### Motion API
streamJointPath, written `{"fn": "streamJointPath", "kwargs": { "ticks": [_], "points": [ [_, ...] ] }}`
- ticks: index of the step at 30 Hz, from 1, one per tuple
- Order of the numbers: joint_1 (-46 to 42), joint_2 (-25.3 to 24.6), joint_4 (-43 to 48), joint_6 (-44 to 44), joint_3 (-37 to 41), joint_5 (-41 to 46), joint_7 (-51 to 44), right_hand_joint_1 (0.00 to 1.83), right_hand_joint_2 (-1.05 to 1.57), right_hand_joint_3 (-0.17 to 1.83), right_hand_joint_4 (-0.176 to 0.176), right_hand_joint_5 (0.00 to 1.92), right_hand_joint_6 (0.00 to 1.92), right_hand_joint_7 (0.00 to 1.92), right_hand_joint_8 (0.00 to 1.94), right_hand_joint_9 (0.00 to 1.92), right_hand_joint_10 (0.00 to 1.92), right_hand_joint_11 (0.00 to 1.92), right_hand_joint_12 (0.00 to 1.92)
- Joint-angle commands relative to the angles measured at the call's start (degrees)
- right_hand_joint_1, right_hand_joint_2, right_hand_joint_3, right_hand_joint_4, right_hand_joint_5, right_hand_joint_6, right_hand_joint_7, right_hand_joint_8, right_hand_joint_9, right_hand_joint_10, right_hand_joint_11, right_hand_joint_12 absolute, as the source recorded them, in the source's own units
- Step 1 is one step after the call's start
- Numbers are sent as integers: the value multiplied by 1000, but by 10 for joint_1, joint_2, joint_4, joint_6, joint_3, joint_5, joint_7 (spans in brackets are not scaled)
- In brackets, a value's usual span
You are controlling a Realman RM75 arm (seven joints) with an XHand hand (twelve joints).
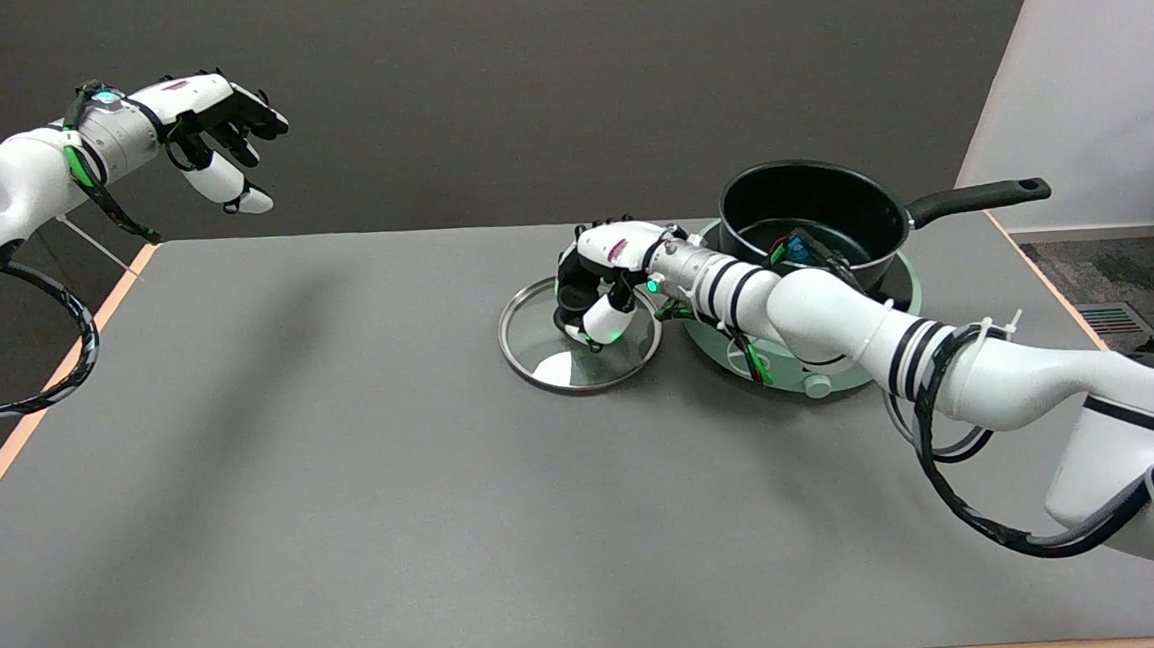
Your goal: Pick up the pot lid.
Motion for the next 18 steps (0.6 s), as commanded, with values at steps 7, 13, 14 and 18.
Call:
{"fn": "streamJointPath", "kwargs": {
  "ticks": [7,13,14,18],
  "points": [
    [0,-1,-3,-2,3,6,-1,878,696,754,-36,737,621,916,510,792,803,517,1294],
    [0,-1,-1,-1,3,6,-1,994,1085,262,51,800,1285,950,688,844,866,551,1329],
    [0,-1,-1,-1,3,6,-1,991,1080,268,59,803,1283,954,703,849,868,556,1333],
    [0,-1,0,-1,3,6,-1,1218,1075,187,-81,753,1290,1021,1029,884,897,632,1390]
  ]
}}
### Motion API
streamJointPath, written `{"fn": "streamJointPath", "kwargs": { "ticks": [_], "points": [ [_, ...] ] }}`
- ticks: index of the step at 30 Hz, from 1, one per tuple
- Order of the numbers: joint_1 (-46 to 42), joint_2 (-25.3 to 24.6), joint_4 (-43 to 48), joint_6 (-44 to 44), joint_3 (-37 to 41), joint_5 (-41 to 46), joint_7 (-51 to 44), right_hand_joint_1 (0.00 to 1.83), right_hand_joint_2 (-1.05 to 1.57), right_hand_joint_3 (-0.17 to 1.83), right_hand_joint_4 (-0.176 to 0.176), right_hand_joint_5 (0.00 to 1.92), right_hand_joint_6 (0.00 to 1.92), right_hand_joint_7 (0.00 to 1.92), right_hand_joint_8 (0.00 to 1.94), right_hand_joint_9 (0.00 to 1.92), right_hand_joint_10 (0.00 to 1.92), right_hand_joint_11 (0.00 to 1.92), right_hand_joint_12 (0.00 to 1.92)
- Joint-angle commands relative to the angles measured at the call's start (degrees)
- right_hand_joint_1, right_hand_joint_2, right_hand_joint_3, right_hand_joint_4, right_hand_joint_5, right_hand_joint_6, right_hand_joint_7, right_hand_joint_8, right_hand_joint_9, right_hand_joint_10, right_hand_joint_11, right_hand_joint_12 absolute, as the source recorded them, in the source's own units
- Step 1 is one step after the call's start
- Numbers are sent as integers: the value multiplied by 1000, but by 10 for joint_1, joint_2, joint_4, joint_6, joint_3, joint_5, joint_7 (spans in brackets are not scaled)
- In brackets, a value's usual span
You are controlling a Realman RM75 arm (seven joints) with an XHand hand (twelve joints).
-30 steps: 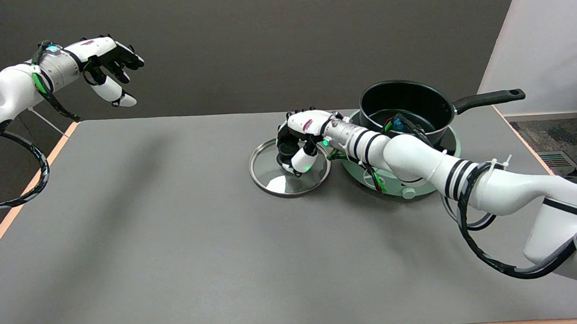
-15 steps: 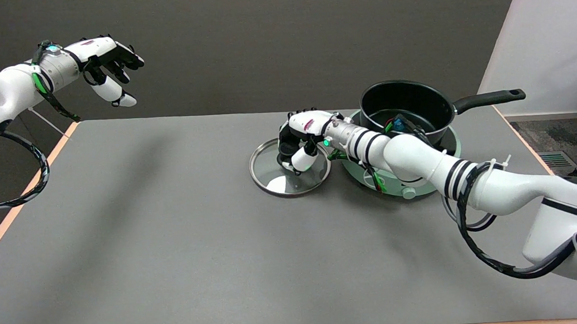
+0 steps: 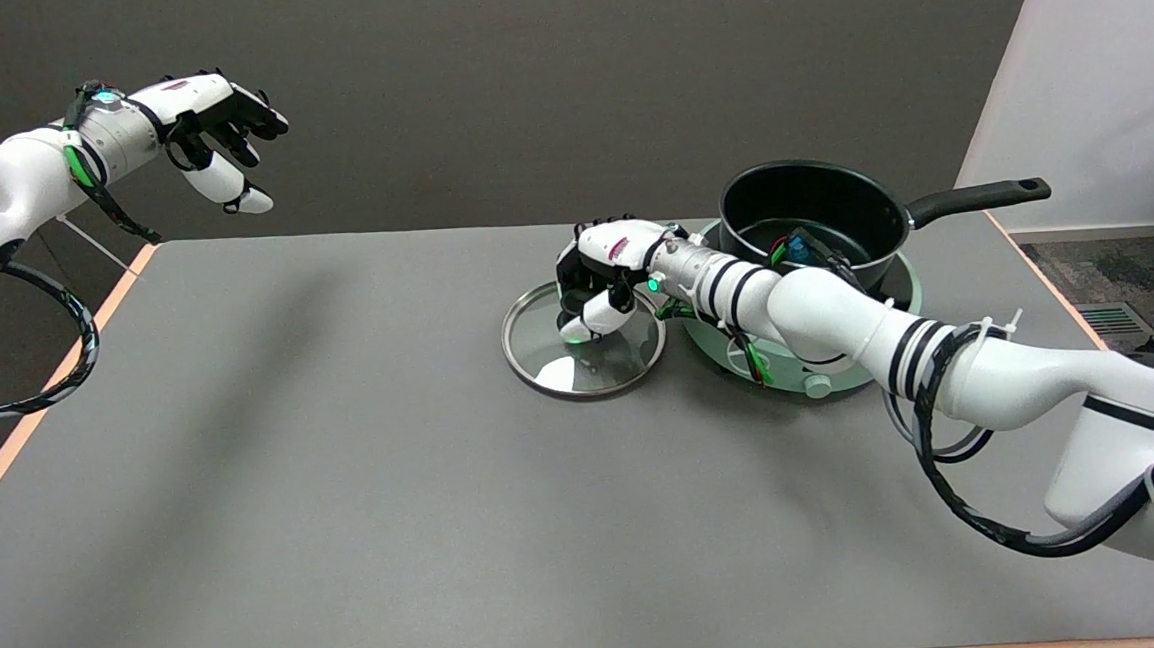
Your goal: Pick up the pot lid.
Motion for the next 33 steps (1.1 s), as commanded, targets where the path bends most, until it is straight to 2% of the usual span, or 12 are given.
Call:
{"fn": "streamJointPath", "kwargs": {
  "ticks": [1,2,5,7,13,15,21,22,23,33],
  "points": [
    [0,-1,3,-2,1,2,0,1219,1073,190,-83,753,1280,1020,1043,879,901,635,1400],
    [0,-1,4,-2,1,2,0,1221,1069,198,-89,755,1270,1019,1056,877,912,643,1412],
    [0,-1,4,-2,0,2,0,1238,1072,196,-144,752,1216,1010,1139,894,1006,707,1458],
    [0,-1,4,-2,0,2,0,1248,1043,246,-168,772,1166,1009,1183,905,1105,698,1511],
    [-1,-1,5,-6,2,2,0,1236,1120,163,-176,716,1188,936,1332,850,1295,615,1665],
    [-1,-1,5,-6,3,2,0,1226,1098,241,-176,691,1230,914,1371,830,1405,585,1744],
    [0,-1,12,-9,9,2,0,1207,1153,212,-176,617,1314,850,1478,772,1600,460,1896],
    [0,-1,14,-11,12,2,0,1301,996,470,-40,627,1092,815,1451,753,1618,459,1897],
    [0,-1,15,-12,13,2,0,1333,942,564,8,620,1027,795,1452,737,1647,447,1904],
    [0,-1,20,-13,17,2,0,1324,971,570,8,573,1099,742,1534,680,1768,439,1921]
  ]
}}
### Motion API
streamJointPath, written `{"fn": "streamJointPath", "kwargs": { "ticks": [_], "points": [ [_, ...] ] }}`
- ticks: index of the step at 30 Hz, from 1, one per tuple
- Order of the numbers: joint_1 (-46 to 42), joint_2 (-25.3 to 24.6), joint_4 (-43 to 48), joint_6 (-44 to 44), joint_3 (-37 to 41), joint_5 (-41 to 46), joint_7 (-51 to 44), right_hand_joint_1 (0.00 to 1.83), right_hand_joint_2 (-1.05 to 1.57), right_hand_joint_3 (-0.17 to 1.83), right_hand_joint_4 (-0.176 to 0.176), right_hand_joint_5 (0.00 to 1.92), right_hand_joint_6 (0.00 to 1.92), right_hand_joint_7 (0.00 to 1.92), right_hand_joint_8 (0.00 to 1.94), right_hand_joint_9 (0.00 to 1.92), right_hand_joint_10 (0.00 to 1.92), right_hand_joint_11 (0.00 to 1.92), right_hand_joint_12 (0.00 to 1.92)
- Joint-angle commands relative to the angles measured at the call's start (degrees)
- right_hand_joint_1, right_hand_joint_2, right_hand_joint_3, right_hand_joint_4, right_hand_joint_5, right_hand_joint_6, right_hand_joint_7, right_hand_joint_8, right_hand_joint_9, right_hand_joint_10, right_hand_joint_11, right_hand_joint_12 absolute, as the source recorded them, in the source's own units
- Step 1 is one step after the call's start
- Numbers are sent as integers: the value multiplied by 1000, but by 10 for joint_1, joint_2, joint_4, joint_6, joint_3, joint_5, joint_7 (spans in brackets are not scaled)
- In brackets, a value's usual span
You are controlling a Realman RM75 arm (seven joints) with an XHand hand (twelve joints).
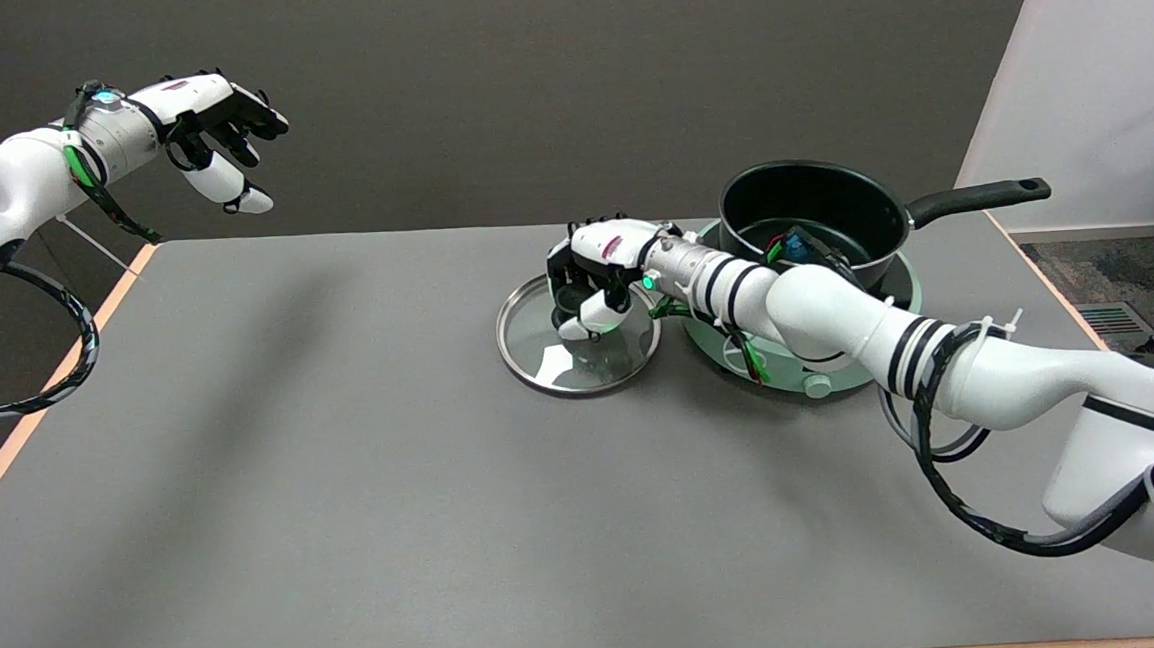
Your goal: Pick up the pot lid.
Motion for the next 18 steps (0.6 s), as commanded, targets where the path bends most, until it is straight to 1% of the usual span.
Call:
{"fn": "streamJointPath", "kwargs": {
  "ticks": [1,12,14,15,16,18],
  "points": [
    [0,0,9,-4,10,0,0,1323,971,571,9,571,1106,742,1535,680,1773,439,1921],
    [-2,2,8,-4,10,0,2,1324,973,581,19,570,1137,731,1555,674,1810,451,1921],
    [-3,2,4,-4,10,0,3,1290,1027,547,48,565,1118,693,1602,743,1921,382,1898],
    [-4,2,0,-4,10,0,4,1298,1013,559,41,572,1128,701,1593,723,1898,401,1905],
    [-4,2,-3,-4,10,0,4,1320,972,591,24,574,1148,730,1570,675,1833,456,1920],
    [-4,2,-8,-2,10,0,4,1320,968,598,26,569,1152,733,1566,673,1830,462,1921]
  ]
}}
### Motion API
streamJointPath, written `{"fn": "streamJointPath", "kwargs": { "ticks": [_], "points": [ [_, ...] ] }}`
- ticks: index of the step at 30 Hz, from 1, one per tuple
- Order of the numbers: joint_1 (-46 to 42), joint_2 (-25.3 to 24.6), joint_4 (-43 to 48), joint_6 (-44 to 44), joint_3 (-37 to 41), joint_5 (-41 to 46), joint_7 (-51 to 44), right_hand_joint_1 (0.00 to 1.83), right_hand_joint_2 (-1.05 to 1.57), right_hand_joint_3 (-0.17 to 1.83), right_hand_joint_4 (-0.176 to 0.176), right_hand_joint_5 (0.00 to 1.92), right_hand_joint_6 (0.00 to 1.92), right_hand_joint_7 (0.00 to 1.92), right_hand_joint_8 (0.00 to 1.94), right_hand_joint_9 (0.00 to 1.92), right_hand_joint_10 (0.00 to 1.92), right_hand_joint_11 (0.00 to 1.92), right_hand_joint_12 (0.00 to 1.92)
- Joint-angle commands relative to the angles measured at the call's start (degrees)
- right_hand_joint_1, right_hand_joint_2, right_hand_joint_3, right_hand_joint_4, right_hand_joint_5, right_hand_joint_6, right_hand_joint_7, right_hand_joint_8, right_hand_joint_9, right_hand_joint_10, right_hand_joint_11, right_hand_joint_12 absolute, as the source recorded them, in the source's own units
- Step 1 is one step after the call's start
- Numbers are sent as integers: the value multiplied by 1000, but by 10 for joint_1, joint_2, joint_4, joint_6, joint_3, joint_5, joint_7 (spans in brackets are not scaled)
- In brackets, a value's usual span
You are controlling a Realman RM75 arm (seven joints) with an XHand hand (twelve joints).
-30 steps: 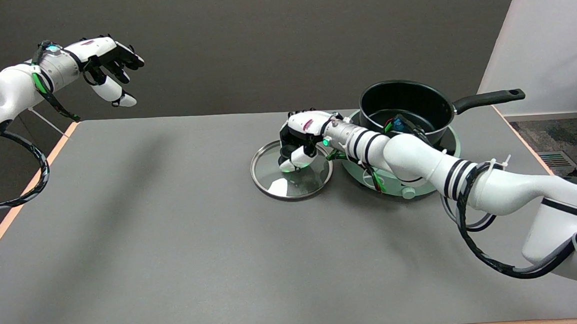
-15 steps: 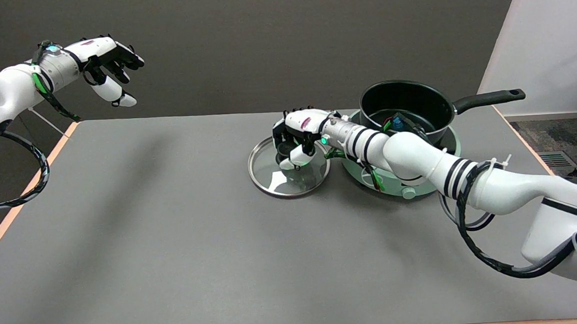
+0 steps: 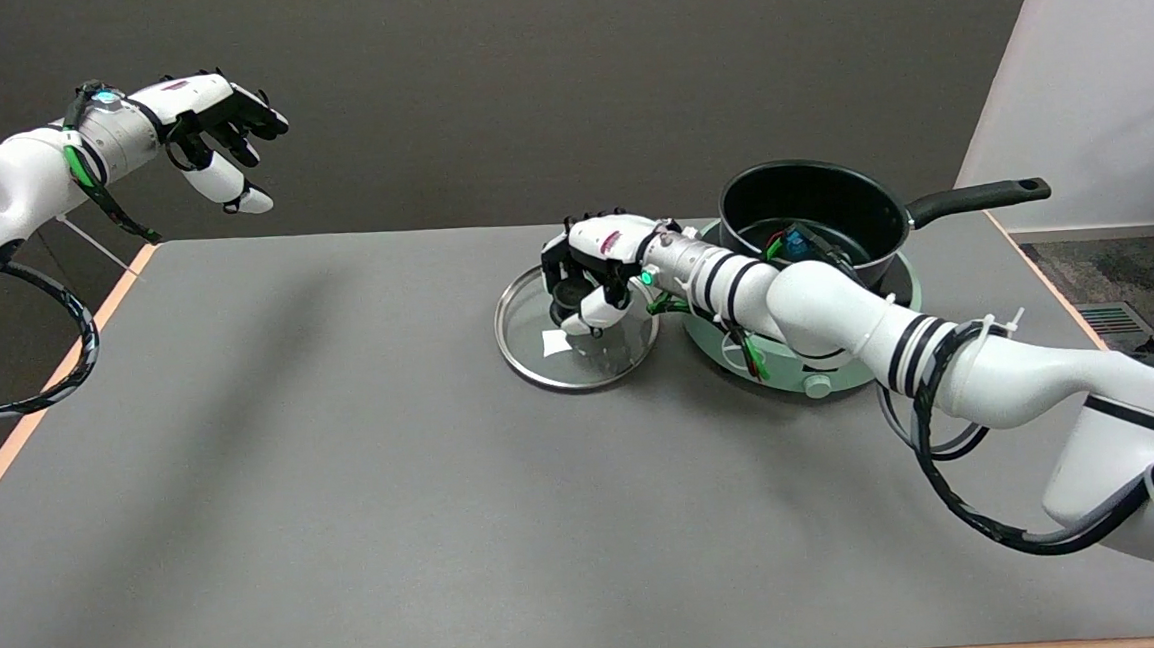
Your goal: Pick up the pot lid.
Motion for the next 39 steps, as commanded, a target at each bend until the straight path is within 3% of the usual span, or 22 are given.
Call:
{"fn": "streamJointPath", "kwargs": {
  "ticks": [1,8,9,10,12,14,17,26,28,29,30,36,37,39],
  "points": [
    [-5,1,-19,2,3,2,3,1320,966,600,27,569,1153,734,1565,673,1829,465,1921],
    [-5,2,-29,4,8,36,-1,1325,972,566,60,577,1190,739,1531,677,1807,431,1921],
    [-4,2,-30,3,8,34,-1,1257,1093,359,-10,565,1311,757,1530,685,1780,425,1898],
    [-3,2,-31,2,8,33,-1,1153,1275,53,-117,545,1489,780,1536,696,1748,424,1865],
    [-2,2,-31,1,8,33,-1,1148,1227,113,-72,582,1492,807,1457,713,1725,400,1872],
    [-1,2,-32,0,8,33,-1,1149,1204,149,-61,588,1505,817,1432,719,1722,417,1874],
    [1,2,-33,-1,8,32,-1,1152,1135,282,-52,599,1539,826,1403,732,1712,462,1882],
    [1,2,-41,-9,8,30,-1,1164,1104,312,-57,620,1527,858,1341,763,1713,480,1905],
    [1,2,-42,-9,8,30,-1,1190,1147,100,-31,720,1394,942,1121,841,1375,452,1906],
    [1,2,-43,-10,8,29,-1,1133,1128,156,-8,734,1378,945,1033,843,1342,444,1914],
    [2,2,-44,-12,8,29,-1,975,1101,282,58,753,1371,939,803,834,1295,424,1920],
    [4,2,-44,-13,8,29,-1,988,1111,244,44,770,1337,969,711,852,1184,402,1915],
    [4,2,-44,-14,8,29,-1,1168,1112,148,-21,763,1298,969,1047,855,1285,462,1920],
    [5,2,-44,-16,9,29,-1,1192,1154,92,-40,721,1343,924,1200,827,1428,462,1917]
  ]
}}
